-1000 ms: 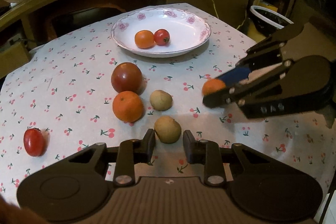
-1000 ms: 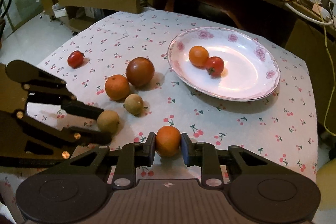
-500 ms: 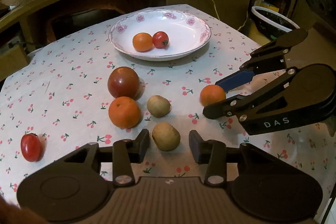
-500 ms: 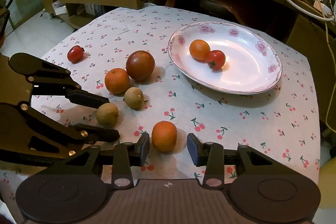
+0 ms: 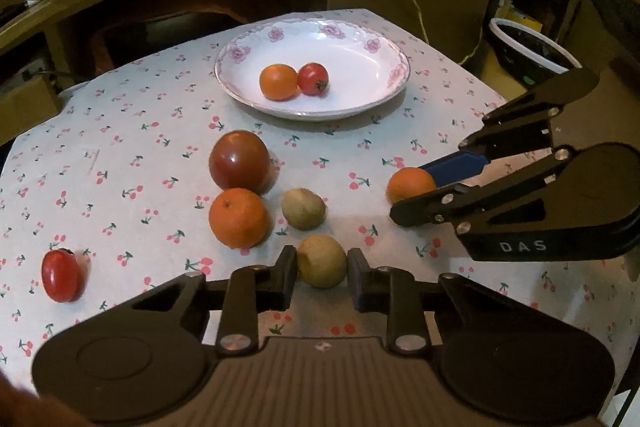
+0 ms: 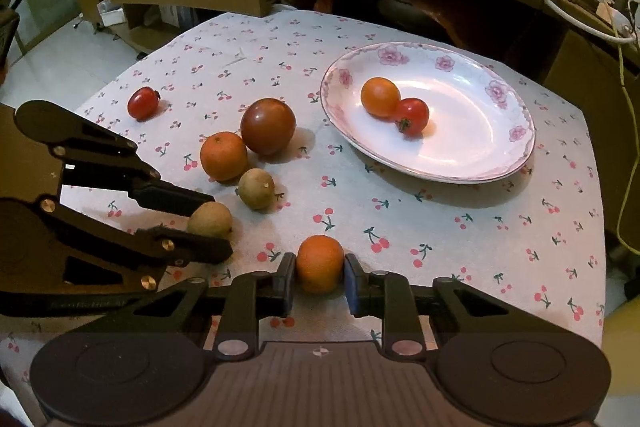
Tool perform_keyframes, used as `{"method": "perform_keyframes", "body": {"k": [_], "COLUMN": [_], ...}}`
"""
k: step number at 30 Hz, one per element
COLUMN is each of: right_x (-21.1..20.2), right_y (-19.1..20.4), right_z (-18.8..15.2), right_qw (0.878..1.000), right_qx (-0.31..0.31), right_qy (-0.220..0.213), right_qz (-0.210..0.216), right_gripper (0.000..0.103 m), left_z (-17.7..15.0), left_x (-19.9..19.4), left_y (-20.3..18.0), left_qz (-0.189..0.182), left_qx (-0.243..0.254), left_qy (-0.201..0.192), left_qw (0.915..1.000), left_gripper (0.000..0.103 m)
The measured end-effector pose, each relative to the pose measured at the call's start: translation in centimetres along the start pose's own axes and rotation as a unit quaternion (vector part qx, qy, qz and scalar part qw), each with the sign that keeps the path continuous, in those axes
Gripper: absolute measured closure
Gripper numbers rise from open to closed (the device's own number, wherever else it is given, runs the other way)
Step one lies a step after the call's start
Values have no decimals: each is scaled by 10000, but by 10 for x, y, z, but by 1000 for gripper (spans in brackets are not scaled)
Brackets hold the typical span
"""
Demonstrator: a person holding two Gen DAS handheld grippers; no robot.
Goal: Organize fruits
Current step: 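Grasp the kiwi with the left tool while the right tool grasps a tangerine, then move both held fruits over the bowl and release them inside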
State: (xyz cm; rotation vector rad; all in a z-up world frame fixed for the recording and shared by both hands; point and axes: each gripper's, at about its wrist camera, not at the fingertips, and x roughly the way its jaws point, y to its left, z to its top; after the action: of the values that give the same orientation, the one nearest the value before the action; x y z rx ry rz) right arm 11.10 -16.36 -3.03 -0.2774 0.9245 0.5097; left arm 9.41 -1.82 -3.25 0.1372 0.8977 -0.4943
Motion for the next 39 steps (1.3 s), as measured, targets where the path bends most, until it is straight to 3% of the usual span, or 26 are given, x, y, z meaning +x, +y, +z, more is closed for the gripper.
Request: {"method": "perform_keyframes", "body": {"k": [8, 21, 39], "right_x": [-13, -16, 16], "right_y": [-7, -45, -73], "right_z": [14, 40, 49], "right_qw": [9992, 9930, 9890], "right_qx": [242, 841, 1201], "right_qy": [-313, -747, -632], "right_qz": [43, -372, -594], "right_gripper": [78, 77, 76], "left_z": [31, 83, 97], "left_x": [-7, 14, 52], "left_y": [-4, 3, 12], "left_qz": [28, 233, 342], "left_qx": [35, -122, -273], "left_qy": [-341, -694, -543], "left_qw": [9994, 9972, 9976], "left_gripper": [71, 71, 71]}}
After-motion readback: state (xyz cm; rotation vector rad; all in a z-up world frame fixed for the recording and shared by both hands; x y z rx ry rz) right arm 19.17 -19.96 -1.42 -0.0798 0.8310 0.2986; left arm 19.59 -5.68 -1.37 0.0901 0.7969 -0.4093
